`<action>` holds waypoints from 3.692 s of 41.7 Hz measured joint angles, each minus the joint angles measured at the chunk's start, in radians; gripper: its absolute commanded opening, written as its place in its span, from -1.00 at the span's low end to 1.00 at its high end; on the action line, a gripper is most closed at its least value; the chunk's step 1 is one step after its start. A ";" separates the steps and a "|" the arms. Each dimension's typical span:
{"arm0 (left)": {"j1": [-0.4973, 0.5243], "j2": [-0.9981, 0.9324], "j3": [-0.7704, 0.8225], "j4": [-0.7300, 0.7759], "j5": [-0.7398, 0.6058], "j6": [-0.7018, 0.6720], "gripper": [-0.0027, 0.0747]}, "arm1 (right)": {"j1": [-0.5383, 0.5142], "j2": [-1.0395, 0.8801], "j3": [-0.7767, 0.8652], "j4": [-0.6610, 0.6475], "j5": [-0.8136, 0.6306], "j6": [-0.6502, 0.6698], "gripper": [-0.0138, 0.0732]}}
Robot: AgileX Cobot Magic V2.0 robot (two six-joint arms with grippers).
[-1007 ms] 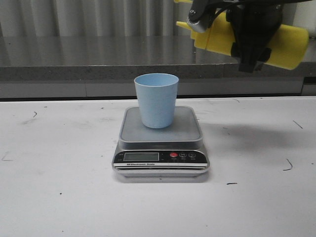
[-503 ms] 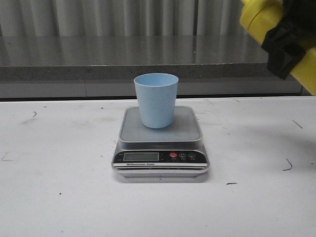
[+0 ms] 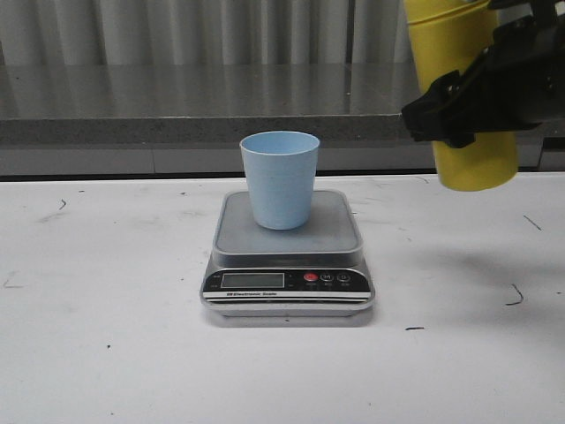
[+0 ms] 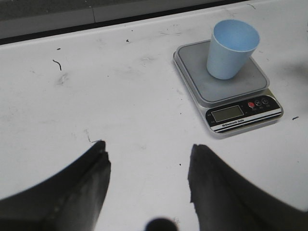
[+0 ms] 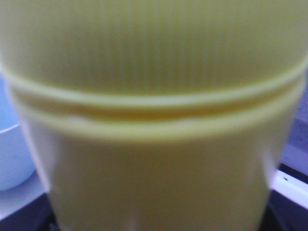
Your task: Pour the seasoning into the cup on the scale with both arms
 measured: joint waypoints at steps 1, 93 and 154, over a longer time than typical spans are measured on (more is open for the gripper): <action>0.000 0.000 0.000 0.000 0.000 0.000 0.02 | 0.000 0.018 0.000 0.008 -0.024 0.000 -0.01; 0.000 0.000 0.000 0.000 0.000 -0.002 0.02 | -0.019 -0.196 -0.030 0.336 0.854 -0.058 0.82; 0.000 0.000 0.000 0.000 -0.006 -0.002 -0.01 | -0.019 -1.148 -0.169 0.190 1.720 0.079 0.77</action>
